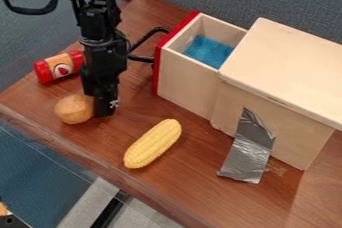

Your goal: Put the drumstick in the drawer

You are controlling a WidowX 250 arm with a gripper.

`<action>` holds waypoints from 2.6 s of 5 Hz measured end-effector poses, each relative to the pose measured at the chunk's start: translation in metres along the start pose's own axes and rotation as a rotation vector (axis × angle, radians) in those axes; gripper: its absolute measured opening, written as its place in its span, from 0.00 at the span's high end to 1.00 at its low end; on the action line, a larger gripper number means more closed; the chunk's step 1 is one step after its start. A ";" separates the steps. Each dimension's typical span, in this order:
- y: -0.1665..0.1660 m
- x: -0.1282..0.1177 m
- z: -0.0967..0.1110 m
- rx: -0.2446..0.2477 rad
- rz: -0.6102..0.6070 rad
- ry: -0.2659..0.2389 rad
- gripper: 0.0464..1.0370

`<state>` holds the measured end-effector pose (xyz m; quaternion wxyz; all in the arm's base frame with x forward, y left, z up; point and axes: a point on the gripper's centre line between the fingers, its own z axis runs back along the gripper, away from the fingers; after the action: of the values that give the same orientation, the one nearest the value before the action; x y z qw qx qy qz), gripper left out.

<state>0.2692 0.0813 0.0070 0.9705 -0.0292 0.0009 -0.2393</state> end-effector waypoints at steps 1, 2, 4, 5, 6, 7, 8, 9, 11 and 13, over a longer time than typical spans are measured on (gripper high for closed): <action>-0.001 -0.001 -0.002 -0.005 0.001 0.003 0.70; -0.002 -0.002 -0.001 -0.009 -0.003 0.008 0.75; -0.013 0.000 0.031 -0.027 0.027 -0.044 0.75; -0.018 0.006 0.063 -0.029 0.052 -0.104 0.75; -0.017 0.008 0.091 -0.063 0.129 -0.156 0.75; -0.024 0.016 0.112 -0.112 0.192 -0.192 0.75; -0.038 0.042 0.130 -0.144 0.262 -0.226 0.75; -0.042 0.068 0.139 -0.181 0.392 -0.250 0.75; -0.036 0.099 0.140 -0.232 0.706 -0.332 0.75; -0.019 0.102 0.128 -0.213 0.975 -0.414 0.75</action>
<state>0.3530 0.0246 0.1375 0.9406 -0.1700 -0.1526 0.2510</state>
